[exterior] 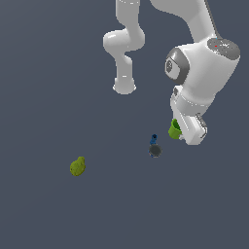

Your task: Pick up a designated object from a clutter of objects.

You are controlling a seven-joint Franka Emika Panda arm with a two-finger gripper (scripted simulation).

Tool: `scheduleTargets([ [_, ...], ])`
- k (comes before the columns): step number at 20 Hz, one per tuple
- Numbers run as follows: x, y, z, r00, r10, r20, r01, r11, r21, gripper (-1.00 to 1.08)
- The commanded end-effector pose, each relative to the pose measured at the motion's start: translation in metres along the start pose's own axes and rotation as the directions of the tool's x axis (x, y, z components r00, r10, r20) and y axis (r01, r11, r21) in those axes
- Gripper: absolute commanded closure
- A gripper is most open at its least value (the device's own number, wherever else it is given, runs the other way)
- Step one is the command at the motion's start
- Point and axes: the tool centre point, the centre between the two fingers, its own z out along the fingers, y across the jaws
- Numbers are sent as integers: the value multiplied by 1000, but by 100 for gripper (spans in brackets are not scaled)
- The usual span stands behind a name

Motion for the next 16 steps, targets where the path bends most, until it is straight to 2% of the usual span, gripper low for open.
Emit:
scheduleTargets([
  [1,4,-1,-30,1000,0,1,0,1000,0,108],
  [9,13,-7,-115,1000,0,1,0,1000,0,108],
  [16,19,-12,-162,1000,0,0,0,1000,0,108],
])
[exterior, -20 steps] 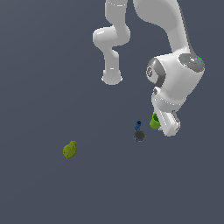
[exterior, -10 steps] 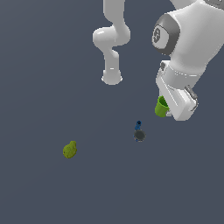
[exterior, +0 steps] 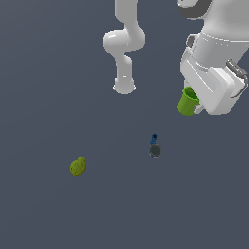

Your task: Pick up a designated object from a clutter of objects.

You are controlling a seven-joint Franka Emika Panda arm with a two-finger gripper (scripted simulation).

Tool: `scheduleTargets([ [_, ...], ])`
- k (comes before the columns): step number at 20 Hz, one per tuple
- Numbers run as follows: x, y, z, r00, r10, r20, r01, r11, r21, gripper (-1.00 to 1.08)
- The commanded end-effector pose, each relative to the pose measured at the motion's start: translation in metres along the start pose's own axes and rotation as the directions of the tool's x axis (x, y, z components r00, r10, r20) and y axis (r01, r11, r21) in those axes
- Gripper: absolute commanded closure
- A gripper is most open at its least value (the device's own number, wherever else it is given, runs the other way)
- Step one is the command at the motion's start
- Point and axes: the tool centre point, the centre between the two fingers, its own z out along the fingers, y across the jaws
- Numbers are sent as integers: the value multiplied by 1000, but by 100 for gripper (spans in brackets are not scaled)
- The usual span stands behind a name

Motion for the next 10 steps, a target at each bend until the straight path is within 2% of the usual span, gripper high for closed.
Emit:
scheduleTargets([
  [1,1,-1,-14,1000,0,0,0,1000,0,108],
  [10,3,-5,-31,1000,0,-1,0,1000,0,108],
])
